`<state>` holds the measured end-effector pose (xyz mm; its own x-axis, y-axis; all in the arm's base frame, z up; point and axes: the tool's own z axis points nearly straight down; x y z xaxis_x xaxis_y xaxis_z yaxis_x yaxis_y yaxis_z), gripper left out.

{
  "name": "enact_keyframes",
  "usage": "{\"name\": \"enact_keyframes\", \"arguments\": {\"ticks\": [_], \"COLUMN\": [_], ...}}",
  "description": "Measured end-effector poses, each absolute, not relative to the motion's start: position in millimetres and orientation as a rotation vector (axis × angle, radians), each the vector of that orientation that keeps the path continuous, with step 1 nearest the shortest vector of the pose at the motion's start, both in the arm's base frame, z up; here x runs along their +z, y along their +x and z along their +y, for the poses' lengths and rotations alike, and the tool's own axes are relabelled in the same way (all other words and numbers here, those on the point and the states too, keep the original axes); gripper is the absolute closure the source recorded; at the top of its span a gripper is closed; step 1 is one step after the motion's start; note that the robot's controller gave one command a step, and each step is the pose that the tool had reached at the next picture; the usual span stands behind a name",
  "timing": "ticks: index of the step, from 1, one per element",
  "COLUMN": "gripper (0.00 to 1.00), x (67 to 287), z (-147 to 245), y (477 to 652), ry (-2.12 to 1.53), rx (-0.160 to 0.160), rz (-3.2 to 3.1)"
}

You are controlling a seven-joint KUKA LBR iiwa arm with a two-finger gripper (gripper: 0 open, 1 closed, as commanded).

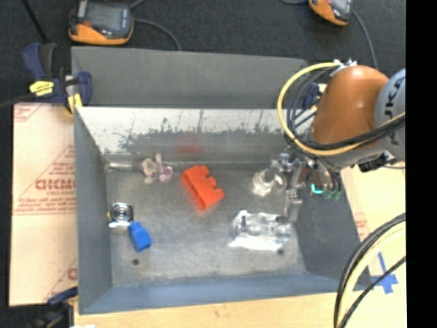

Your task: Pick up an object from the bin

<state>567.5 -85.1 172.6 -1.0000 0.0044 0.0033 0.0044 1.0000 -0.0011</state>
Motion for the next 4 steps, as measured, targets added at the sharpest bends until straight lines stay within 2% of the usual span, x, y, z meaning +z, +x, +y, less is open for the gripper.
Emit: {"name": "enact_keyframes", "arguments": {"ticks": [1,2,3,4], "gripper": [0.0,0.0,1.0,1.0], "x": [94,74,75,217], "z": [-79,-59,-58,-77], "y": [573.0,524.6,525.8,507.3], "ry": [0.482,0.879,0.885,1.002], "rx": [0.002,0.009,0.01,0.007], "rz": [-3.102,-3.031,-3.036,-2.986]}}
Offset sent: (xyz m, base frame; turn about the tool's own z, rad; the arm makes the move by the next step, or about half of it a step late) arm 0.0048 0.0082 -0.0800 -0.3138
